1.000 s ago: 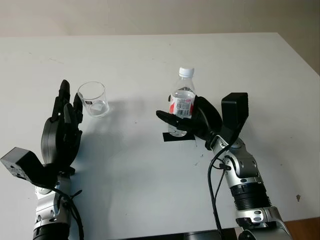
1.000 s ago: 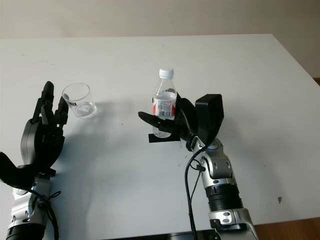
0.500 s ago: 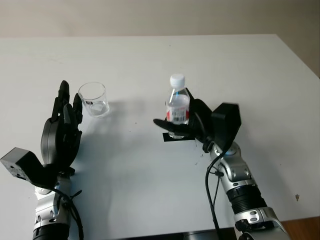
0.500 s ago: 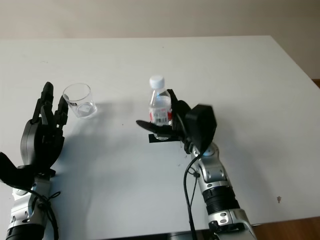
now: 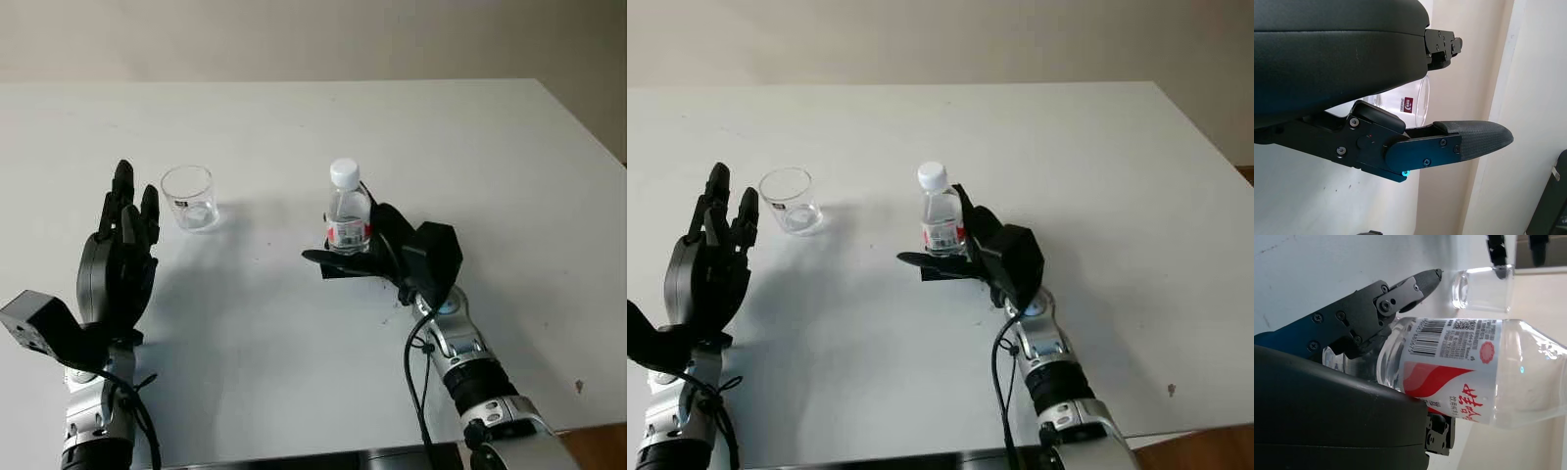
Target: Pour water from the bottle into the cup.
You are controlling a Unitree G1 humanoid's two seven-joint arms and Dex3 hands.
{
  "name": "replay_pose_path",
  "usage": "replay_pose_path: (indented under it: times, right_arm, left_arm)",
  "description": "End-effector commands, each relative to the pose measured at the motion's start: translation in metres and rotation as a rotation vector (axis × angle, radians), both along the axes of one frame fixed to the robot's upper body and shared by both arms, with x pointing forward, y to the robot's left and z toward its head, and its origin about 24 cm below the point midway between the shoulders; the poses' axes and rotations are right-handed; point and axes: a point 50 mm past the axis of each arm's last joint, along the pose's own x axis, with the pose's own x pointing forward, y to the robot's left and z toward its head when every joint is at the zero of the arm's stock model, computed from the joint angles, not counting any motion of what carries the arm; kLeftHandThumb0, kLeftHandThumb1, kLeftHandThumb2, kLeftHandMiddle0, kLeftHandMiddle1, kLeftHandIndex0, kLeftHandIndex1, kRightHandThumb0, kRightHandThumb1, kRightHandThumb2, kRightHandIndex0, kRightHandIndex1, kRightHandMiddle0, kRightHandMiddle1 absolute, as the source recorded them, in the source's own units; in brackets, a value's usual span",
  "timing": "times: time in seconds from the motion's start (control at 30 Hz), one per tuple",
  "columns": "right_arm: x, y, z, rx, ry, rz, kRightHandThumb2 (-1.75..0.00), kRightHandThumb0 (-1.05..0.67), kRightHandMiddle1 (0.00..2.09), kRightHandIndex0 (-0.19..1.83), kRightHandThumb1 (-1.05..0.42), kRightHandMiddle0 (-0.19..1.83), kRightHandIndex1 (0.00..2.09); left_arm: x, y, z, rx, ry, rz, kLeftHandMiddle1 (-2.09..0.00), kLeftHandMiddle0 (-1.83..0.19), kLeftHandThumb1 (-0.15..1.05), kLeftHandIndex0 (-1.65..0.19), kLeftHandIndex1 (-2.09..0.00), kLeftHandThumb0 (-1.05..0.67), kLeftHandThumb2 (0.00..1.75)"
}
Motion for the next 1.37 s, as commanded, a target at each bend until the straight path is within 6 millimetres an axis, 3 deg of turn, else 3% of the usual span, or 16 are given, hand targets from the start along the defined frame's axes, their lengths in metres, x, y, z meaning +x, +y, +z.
replay_pose_path:
  times: [0.0, 0.1, 0.17, 0.27, 0.37, 0.47, 0.8, 1.33]
  right_arm:
    - [-0.012, -0.018, -0.027, -0.003, 0.112, -0.074, -0.04, -0.51, 2.09, -0.17, -0.93, -0.19, 2.09]
    - [-0.016, -0.026, -0.032, -0.002, 0.116, -0.113, -0.05, -0.59, 1.90, -0.19, -0.92, -0.19, 1.95]
    - [-0.019, -0.030, -0.033, -0.010, 0.105, -0.131, -0.05, -0.65, 1.43, -0.19, -0.92, -0.19, 1.54]
    - [-0.022, -0.034, -0.034, 0.014, 0.096, -0.149, -0.05, -0.67, 0.72, -0.17, -0.92, -0.18, 0.75]
    - [-0.026, -0.038, -0.034, 0.052, 0.086, -0.165, -0.05, -0.69, 0.28, -0.12, -0.91, -0.13, 0.28]
    - [-0.030, -0.040, -0.033, 0.057, 0.049, -0.173, -0.05, -0.75, 0.11, -0.17, -0.91, -0.18, 0.06]
    - [-0.037, -0.032, -0.024, 0.039, -0.083, -0.134, -0.06, -0.86, 0.00, -0.19, -0.94, -0.19, 0.00]
    - [-0.041, -0.023, 0.013, -0.051, -0.244, -0.071, -0.05, -0.97, 0.00, -0.19, -0.94, -0.19, 0.00]
  left_arm:
    - [-0.001, 0.003, 0.001, 0.001, 0.002, 0.005, 0.00, 0.00, 1.05, 0.06, 0.00, -0.87, 0.56]
    - [-0.001, 0.004, 0.001, 0.002, 0.006, 0.010, 0.00, 0.00, 1.05, 0.06, 0.00, -0.87, 0.56]
    - [-0.001, 0.004, 0.001, -0.001, 0.007, 0.011, 0.00, 0.00, 1.05, 0.06, 0.00, -0.86, 0.55]
    - [-0.001, 0.005, 0.001, -0.001, 0.012, 0.014, 0.00, -0.01, 1.05, 0.05, 0.00, -0.86, 0.56]
    - [-0.001, 0.005, 0.001, 0.008, 0.013, 0.011, 0.00, -0.01, 1.05, 0.04, 0.00, -0.87, 0.55]
    - [-0.001, 0.005, 0.001, 0.004, 0.013, 0.010, 0.00, -0.02, 1.05, 0.04, 0.00, -0.87, 0.54]
    - [-0.001, 0.004, 0.001, 0.010, 0.013, 0.007, 0.00, 0.00, 1.05, 0.05, 0.00, -0.86, 0.57]
    - [0.001, 0.003, 0.001, 0.001, 0.011, -0.001, 0.00, -0.01, 1.05, 0.05, 0.00, -0.87, 0.55]
